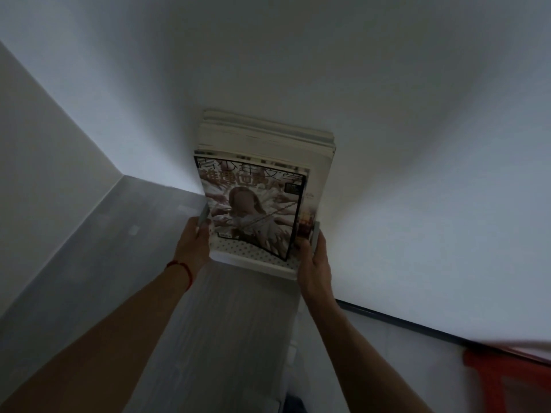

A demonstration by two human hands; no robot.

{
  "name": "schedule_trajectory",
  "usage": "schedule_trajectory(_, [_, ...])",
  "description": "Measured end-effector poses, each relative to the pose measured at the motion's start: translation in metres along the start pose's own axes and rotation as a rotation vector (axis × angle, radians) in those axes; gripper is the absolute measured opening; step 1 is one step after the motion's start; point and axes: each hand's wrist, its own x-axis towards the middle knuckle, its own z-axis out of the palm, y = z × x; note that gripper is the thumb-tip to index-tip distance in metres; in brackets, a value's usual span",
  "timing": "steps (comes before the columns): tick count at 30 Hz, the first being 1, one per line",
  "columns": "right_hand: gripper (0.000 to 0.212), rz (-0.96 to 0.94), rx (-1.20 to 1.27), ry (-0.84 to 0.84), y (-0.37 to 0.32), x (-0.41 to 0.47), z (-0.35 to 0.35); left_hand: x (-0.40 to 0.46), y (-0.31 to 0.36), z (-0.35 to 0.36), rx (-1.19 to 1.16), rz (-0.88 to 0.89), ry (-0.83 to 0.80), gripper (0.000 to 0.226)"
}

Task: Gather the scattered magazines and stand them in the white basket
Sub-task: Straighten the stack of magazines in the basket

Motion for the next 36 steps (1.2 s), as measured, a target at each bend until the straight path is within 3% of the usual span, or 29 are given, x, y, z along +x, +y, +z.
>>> schedule_trajectory(3, [0.045,0.001,0.010,-0.002,-0.003,0.006,0.000,0.005,0.006,0.004,0.001,-0.005,0.037,0.012])
schedule_trajectory(11, [0.053,0.055,-0.023,-0.042,-0.007,0.004,-0.002,0.011,0.019,0.002,0.010,-0.057,0.015,0.015])
schedule_trajectory(17, [0.069,0.033,-0.009,-0.089,-0.006,0.001,-0.006,0.002,0.023,-0.002,0.013,-0.097,-0.022,0.033])
schedule_trajectory(21, [0.052,0.057,-0.021,-0.077,-0.004,0.007,-0.006,0.001,0.024,-0.001,0.033,-0.095,-0.028,0.038])
schedule_trajectory(29, [0.045,0.060,-0.089,-0.096,-0.007,0.010,-0.009,0.001,0.025,-0.003,0.100,-0.076,-0.054,0.043])
schedule_trajectory(36, [0.046,0.100,0.014,-0.096,-0.007,0.011,-0.010,0.002,0.029,-0.008,0.081,-0.096,-0.089,0.042])
